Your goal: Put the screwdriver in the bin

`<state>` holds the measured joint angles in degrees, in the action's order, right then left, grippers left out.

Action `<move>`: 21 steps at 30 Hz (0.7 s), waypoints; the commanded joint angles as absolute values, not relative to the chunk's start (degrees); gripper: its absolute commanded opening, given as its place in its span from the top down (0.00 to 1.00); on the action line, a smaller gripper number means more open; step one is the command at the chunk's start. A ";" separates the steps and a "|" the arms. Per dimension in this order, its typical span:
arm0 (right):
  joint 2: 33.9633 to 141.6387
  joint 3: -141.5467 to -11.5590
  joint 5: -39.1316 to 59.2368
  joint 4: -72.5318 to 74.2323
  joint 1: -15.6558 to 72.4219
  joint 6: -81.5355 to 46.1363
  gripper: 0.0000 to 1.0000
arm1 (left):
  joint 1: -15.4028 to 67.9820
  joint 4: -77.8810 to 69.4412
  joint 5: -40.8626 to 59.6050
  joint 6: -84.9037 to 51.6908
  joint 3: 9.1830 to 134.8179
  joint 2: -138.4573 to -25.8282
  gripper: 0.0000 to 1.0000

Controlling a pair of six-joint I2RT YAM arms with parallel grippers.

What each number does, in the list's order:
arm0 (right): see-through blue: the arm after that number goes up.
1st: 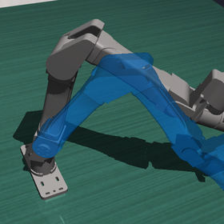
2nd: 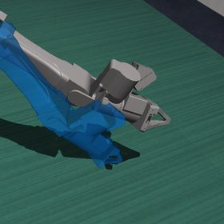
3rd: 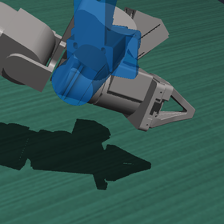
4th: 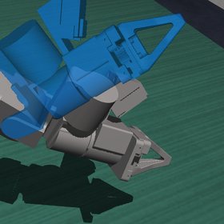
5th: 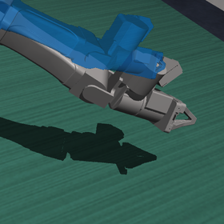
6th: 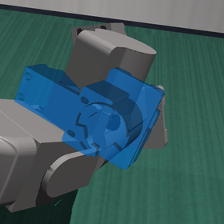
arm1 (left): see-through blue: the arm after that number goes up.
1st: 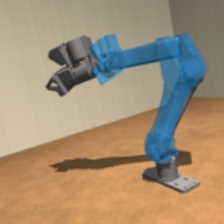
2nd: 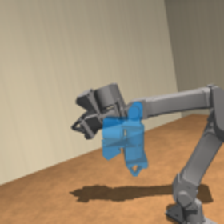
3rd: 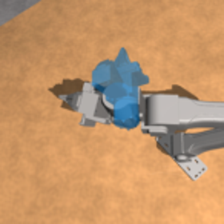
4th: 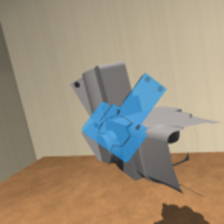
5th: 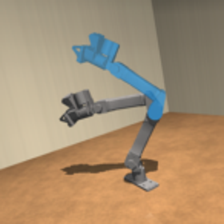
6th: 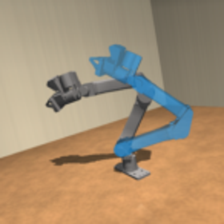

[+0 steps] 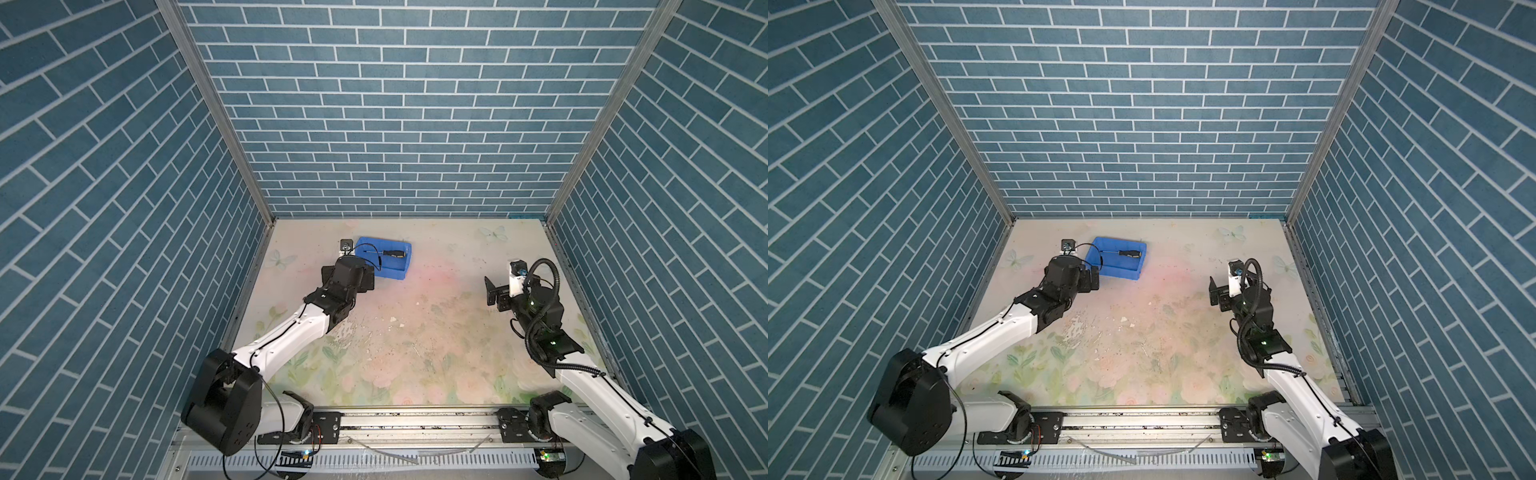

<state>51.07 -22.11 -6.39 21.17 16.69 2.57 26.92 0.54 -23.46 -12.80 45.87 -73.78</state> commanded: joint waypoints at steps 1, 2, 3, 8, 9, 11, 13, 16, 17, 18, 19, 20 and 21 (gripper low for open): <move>50.23 -18.21 -9.87 25.92 13.17 0.56 0.01 | 24.11 -3.20 -23.51 -5.63 42.43 -70.45 0.00; 50.51 -17.20 -9.97 26.68 11.72 0.85 0.01 | 23.01 -3.87 -23.47 -3.85 41.18 -69.42 0.00; 51.16 -16.34 -9.94 27.54 10.28 1.13 0.01 | 21.64 -4.48 -23.07 -2.48 40.20 -68.38 0.00; 57.68 -12.88 -6.38 35.68 3.29 1.26 0.01 | 13.93 -8.26 -17.83 2.40 33.30 -65.21 0.00; 59.76 -12.44 -5.46 38.46 2.32 1.19 0.01 | 12.60 -10.49 -17.54 3.08 31.75 -65.19 0.00; 64.38 -11.78 -4.61 44.06 0.74 0.19 0.01 | 10.35 -16.54 -16.95 3.70 28.60 -65.61 0.00; 69.60 -11.50 -4.07 50.41 -0.46 -1.54 0.01 | 8.38 -23.07 -16.04 3.92 25.82 -66.73 0.00; 76.36 -13.09 -3.01 56.70 -1.44 -2.40 0.01 | 6.57 -30.66 -15.26 3.52 24.18 -69.80 0.00; 78.60 -14.08 -2.52 57.16 -1.66 -2.55 0.01 | 6.27 -32.68 -14.68 3.73 24.16 -71.21 0.00; 80.38 -15.00 -2.46 56.66 -1.80 -2.64 0.01 | 6.20 -34.68 -13.85 4.27 24.28 -73.00 0.00; 82.18 -15.23 -2.11 58.01 -1.85 -2.72 0.01 | 6.13 -35.58 -13.16 5.25 24.62 -74.44 0.00; 84.05 -15.15 -2.02 59.70 -1.94 -2.73 0.01 | 6.10 -37.06 -13.16 5.84 24.81 -76.09 0.00; 86.03 -14.82 -1.95 62.05 -1.99 -2.89 0.01 | 6.10 -37.67 -13.67 5.74 25.03 -77.65 0.00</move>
<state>82.32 -13.32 -3.57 52.90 -1.65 -0.43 6.48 -29.56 -15.16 3.86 24.47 -74.94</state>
